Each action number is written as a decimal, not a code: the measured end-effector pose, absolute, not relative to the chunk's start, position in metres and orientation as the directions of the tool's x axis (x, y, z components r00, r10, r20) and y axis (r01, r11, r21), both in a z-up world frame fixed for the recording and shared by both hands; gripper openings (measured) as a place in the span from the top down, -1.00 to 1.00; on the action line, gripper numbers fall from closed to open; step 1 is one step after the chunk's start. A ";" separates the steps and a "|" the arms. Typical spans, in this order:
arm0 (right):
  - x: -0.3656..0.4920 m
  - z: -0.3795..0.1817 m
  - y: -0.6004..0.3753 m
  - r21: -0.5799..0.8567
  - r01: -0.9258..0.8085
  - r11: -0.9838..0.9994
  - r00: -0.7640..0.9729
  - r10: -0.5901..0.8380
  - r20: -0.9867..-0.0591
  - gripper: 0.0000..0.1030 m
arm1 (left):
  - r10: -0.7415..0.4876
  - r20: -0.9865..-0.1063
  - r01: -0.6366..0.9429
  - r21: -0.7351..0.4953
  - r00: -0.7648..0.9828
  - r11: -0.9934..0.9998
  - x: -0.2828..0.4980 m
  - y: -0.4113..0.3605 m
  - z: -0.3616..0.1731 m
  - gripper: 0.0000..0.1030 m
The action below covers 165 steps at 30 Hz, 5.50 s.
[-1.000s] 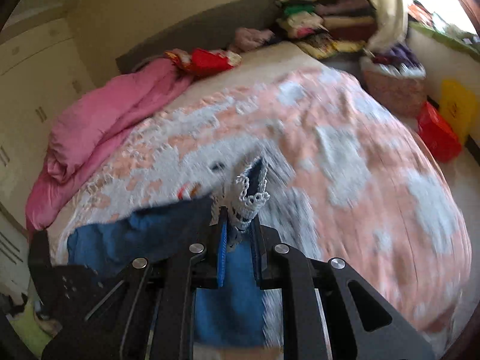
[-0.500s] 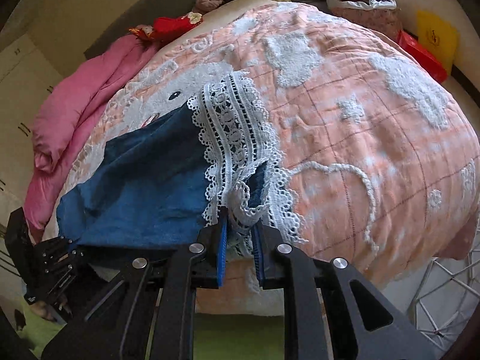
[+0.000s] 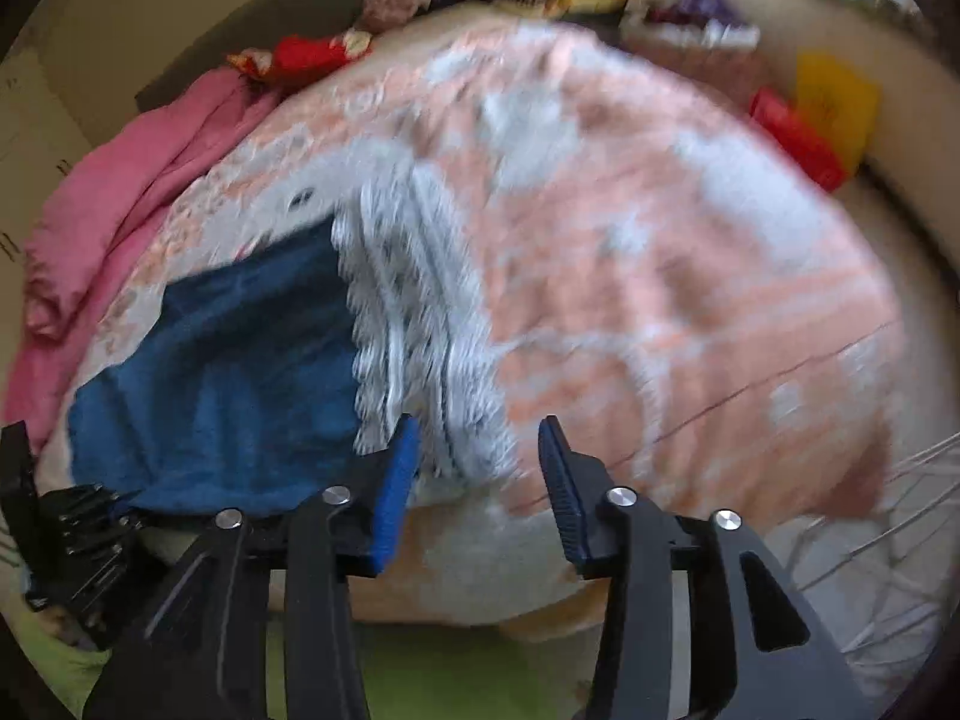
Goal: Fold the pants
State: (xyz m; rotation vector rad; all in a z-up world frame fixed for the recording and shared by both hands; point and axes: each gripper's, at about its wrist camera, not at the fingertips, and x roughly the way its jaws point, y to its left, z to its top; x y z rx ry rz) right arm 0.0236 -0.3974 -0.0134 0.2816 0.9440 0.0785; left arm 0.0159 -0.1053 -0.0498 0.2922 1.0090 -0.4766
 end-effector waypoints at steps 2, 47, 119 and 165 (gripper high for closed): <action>0.020 -0.001 -0.393 0.236 0.039 0.971 0.626 0.160 -0.763 0.17 | -0.252 -0.862 0.513 0.012 0.441 0.858 0.015 -0.105 -0.050 0.96; 0.066 0.021 -0.377 0.273 -0.162 0.948 0.649 0.310 -0.695 -0.17 | -0.215 -0.748 0.193 -0.118 0.628 0.974 0.075 0.008 0.038 -0.05; 0.191 -0.014 -0.374 0.291 -0.288 0.912 0.608 0.409 -0.680 0.65 | -0.330 -0.770 0.265 -0.216 0.546 0.940 0.200 -0.071 -0.018 0.95; 0.078 -0.050 -0.330 0.000 -0.269 0.963 0.574 0.160 -0.803 -0.72 | -0.138 -0.855 -0.018 -0.170 0.500 0.985 0.083 0.027 -0.040 -0.81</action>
